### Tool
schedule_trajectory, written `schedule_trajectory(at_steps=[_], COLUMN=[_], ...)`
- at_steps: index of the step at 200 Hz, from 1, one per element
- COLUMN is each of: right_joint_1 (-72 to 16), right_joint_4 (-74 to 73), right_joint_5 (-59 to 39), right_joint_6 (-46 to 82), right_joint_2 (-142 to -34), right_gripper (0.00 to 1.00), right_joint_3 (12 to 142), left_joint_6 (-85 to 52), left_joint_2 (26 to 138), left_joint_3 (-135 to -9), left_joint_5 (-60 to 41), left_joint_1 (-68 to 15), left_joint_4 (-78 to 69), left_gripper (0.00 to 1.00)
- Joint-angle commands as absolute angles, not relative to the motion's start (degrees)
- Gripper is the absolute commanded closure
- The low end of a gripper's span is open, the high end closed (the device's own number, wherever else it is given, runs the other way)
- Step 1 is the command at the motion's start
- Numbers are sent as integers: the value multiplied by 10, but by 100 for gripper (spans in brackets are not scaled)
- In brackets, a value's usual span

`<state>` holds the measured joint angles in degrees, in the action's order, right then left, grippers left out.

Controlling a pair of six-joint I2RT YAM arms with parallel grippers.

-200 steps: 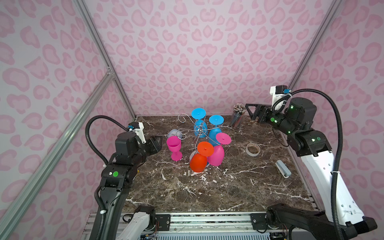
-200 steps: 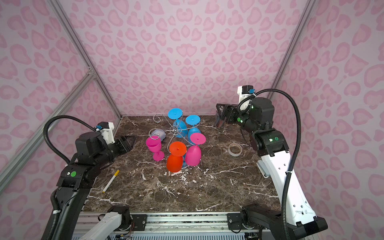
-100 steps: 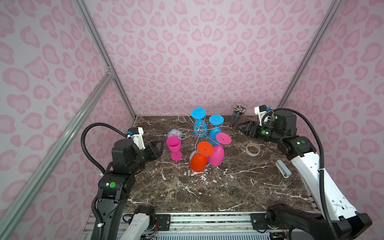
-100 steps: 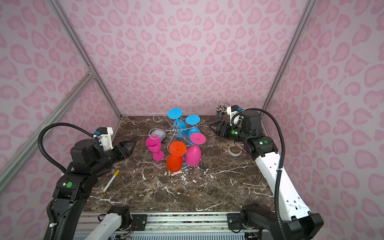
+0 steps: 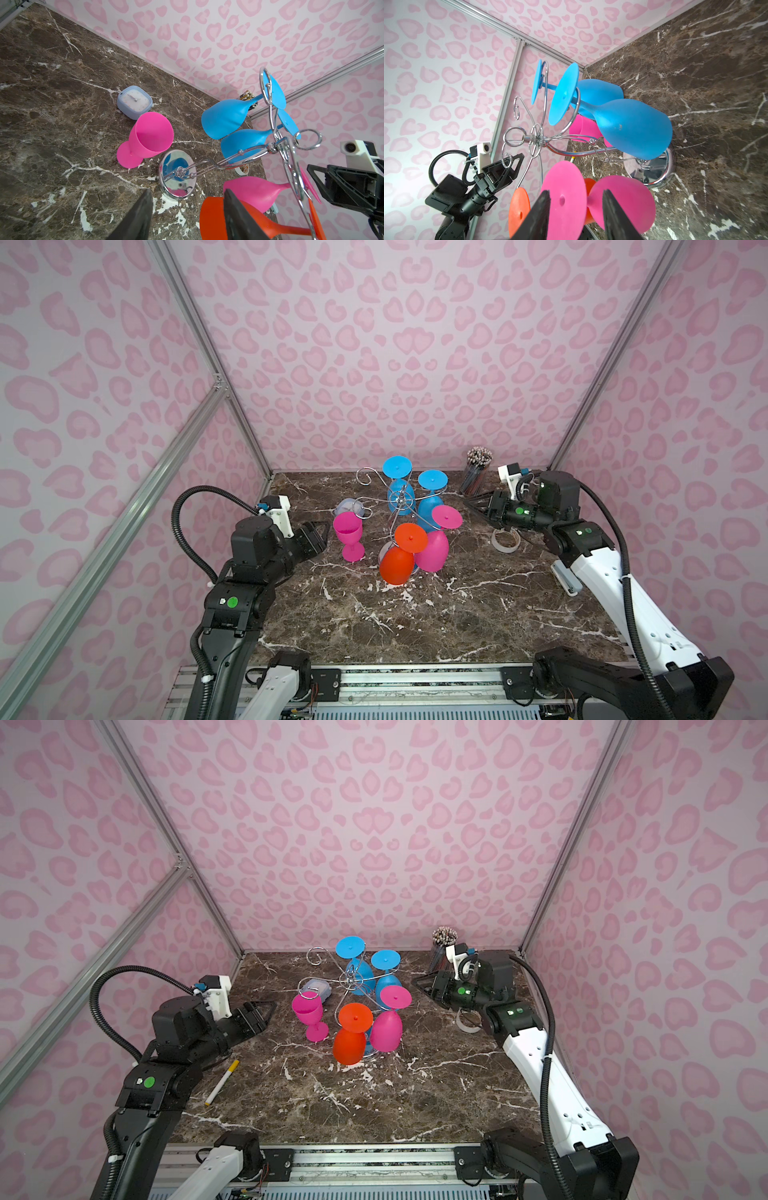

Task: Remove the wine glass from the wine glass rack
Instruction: 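Move the right gripper to the orange glass base on the rack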

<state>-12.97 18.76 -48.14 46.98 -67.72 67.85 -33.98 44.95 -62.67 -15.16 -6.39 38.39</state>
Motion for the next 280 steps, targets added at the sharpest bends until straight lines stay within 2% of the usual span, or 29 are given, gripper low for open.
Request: schedule_trajectory(at_steps=[1, 59, 114, 148, 174, 280], right_joint_1=[-134, -159, -289, -326, -345, -403], right_joint_4=[164, 181, 159, 93, 31, -52], right_joint_5=[-490, -477, -390, -354, -348, -310], right_joint_6=[478, 506, 584, 644, 683, 717], right_joint_2=[-678, -642, -571, -543, -547, -573], right_gripper=[58, 60, 60, 61, 63, 66], right_joint_3=[691, 706, 629, 568, 537, 498], left_joint_6=[-343, -346, -346, -352, -356, -351], left_joint_2=[445, 431, 423, 426, 426, 414], left_joint_3=[-632, -621, -623, -620, -613, -609], left_joint_5=[-158, -157, -152, -153, -156, -151], left_joint_1=[-64, -64, -64, -64, -64, -64], left_joint_4=[365, 372, 375, 369, 365, 376], left_gripper=[43, 43, 43, 43, 43, 43])
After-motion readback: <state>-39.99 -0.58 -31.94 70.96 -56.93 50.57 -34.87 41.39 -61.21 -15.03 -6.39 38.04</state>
